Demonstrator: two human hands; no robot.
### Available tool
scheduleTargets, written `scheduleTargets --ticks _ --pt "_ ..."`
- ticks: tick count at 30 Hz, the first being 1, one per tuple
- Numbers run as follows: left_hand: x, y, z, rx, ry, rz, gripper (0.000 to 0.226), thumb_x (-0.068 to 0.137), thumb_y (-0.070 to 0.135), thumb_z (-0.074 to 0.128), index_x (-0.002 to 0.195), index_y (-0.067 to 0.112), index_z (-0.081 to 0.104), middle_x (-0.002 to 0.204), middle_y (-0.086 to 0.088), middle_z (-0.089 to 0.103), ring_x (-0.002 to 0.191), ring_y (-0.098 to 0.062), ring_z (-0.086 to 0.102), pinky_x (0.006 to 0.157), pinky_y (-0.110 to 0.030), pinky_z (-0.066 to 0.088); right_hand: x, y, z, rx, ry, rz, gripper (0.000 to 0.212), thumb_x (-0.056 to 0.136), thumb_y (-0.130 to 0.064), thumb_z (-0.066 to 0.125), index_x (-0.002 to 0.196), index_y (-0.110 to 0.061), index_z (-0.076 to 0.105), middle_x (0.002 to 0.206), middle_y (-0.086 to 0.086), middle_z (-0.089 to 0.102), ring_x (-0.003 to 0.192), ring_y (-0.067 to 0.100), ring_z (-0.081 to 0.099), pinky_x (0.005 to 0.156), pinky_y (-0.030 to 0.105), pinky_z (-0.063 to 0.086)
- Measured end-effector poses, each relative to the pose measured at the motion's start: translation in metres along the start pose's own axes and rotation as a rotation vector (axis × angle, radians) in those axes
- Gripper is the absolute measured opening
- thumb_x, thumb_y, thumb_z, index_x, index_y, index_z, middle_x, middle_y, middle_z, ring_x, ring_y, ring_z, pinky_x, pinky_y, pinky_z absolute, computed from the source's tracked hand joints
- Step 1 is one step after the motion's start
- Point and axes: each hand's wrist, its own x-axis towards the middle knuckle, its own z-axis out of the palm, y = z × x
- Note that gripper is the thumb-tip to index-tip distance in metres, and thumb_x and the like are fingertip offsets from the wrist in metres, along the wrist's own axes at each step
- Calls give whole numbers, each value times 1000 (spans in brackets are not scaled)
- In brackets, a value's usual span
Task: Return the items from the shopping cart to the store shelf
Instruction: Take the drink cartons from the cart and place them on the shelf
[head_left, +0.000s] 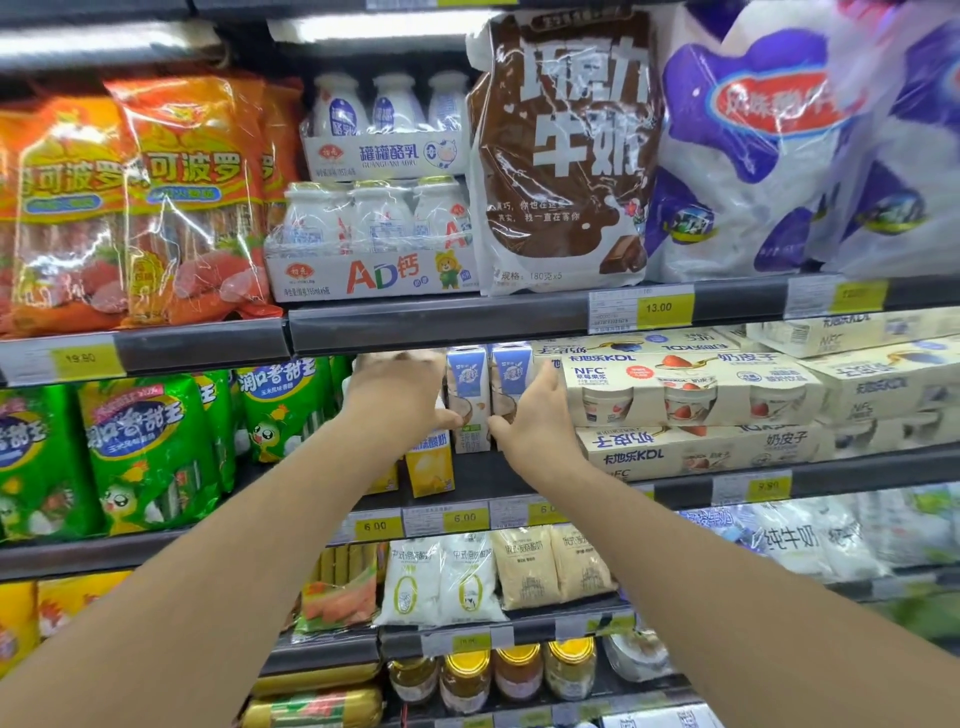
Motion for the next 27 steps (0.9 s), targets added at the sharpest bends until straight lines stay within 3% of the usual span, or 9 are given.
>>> scheduleTargets --ticks 6,9,14,18,23,25,27 --pt "-3 -4 -4 -140 -35 45 54 83 50 69 124 19 55 115 -6 63 106 -25 59 91 -39 49 -14 4 -13 -68 -20 -11 76 84 -17 75 144 -8 29 136 8 47 121 24 50 99 41 49" --pt "0 -6 -2 -129 -43 42 54 82 51 70 124 21 55 115 -5 63 105 -25 59 88 -38 50 -22 5 -19 -49 -32 -5 69 88 -14 72 143 -8 31 127 3 46 125 21 48 96 30 44" --pt "-11 3 7 -32 234 121 51 83 62 59 112 20 57 109 -2 65 99 -23 61 78 -37 44 -34 7 -34 -53 -28 -21 50 91 -21 67 135 -13 45 120 0 57 113 17 56 91 27 46" --pt "-30 42 9 105 409 341 45 85 55 60 108 17 62 111 -5 65 109 -27 56 91 -43 43 -44 16 -68 -128 -12 -34 28 94 -26 61 118 -12 64 103 0 68 97 16 63 89 33 53" --pt "-51 128 7 -105 168 630 62 91 62 44 135 19 48 134 -4 57 124 -26 50 104 -42 38 -59 65 -152 -436 2 -54 33 96 -37 56 113 -11 67 109 9 68 101 24 61 90 40 50" --pt "-55 167 2 -112 100 722 69 91 65 40 144 21 39 146 -5 46 134 -27 41 110 -43 31 -69 97 -202 -649 9 -37 44 96 -43 53 125 -11 62 122 12 64 115 28 57 97 40 47" --pt "-54 210 -4 -89 58 773 77 90 69 36 148 20 32 154 -5 35 141 -26 32 115 -44 25 -85 130 -258 -866 -22 50 66 97 -55 45 146 -11 44 146 13 48 136 30 42 109 43 39"
